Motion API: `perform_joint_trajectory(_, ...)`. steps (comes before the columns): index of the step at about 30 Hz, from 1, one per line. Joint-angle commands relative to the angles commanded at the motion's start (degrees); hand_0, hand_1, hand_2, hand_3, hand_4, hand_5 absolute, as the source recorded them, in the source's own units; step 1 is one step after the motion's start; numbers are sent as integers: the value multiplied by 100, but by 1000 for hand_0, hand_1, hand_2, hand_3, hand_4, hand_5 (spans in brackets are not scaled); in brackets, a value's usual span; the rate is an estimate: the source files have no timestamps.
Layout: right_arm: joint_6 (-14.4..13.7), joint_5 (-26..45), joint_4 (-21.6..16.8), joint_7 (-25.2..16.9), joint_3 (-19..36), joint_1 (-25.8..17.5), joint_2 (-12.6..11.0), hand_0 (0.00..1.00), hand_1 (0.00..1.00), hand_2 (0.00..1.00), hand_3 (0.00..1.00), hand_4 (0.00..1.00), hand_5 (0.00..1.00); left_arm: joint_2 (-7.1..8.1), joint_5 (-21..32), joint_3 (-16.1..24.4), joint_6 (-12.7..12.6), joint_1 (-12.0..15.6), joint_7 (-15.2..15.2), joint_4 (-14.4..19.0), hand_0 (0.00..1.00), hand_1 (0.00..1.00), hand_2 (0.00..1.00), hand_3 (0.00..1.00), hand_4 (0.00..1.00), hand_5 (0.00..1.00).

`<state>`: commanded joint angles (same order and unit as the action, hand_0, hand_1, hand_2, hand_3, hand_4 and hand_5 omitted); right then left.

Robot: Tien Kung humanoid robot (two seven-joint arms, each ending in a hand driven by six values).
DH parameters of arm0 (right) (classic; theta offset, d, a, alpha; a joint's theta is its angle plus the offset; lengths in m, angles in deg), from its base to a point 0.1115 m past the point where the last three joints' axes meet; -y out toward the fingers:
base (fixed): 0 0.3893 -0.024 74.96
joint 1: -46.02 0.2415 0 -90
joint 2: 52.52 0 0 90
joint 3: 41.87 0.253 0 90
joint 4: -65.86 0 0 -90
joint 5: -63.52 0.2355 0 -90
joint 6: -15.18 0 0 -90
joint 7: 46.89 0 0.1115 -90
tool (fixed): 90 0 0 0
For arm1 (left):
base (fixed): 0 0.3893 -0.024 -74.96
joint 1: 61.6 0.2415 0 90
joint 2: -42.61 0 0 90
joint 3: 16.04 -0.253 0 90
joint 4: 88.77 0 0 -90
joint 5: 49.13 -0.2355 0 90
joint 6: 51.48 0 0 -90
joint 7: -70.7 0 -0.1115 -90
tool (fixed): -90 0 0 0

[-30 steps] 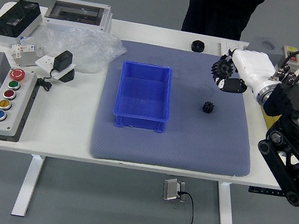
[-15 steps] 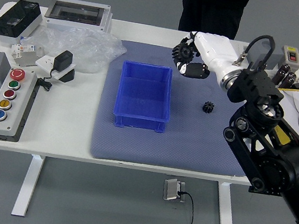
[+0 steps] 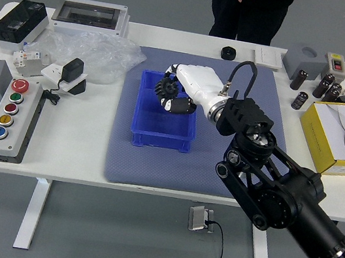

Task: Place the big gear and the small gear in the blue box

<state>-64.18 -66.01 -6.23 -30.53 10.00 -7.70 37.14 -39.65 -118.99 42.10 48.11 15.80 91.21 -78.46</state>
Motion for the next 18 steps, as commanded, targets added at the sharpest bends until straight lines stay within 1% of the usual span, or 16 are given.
perform_joint_trajectory(3, 58, 38, 38, -8, -30, 8, 11, 610, 520, 537, 611, 474, 289, -2, 4, 0, -1, 2, 3, 0, 826, 789, 782, 765, 666, 372)
perform_joint_trajectory(4, 79, 55, 47, -12, -31, 11, 12, 648, 572, 612, 683, 619, 330, -3, 4, 1, -1, 2, 4, 0, 826, 788, 783, 765, 666, 373)
perform_joint_trajectory(9, 179, 154, 86, -40, -9, 27, 10, 648, 572, 612, 683, 619, 330, -9, 13, -1, -2, -3, 6, 0, 826, 788, 783, 765, 666, 373)
perform_joint_trajectory(10, 192, 167, 91, -44, -4, 30, 9, 694, 615, 726, 873, 774, 403, -9, 15, -2, -2, -5, 6, 0, 826, 789, 784, 765, 666, 373)
perform_joint_trajectory(15, 254, 213, 99, -56, 16, 57, 8, 694, 615, 726, 873, 774, 403, -9, 25, -2, -4, -4, 9, 0, 826, 789, 784, 765, 666, 373)
perform_joint_trajectory(16, 260, 217, 98, -56, 19, 61, 7, 714, 639, 769, 907, 813, 432, -9, 24, -1, -4, -3, 10, 0, 826, 789, 783, 766, 666, 374)
perform_joint_trajectory(18, 274, 223, 94, -54, 25, 66, 4, 714, 639, 769, 907, 813, 432, -9, 26, 0, -5, -2, 10, 0, 826, 789, 783, 766, 666, 374)
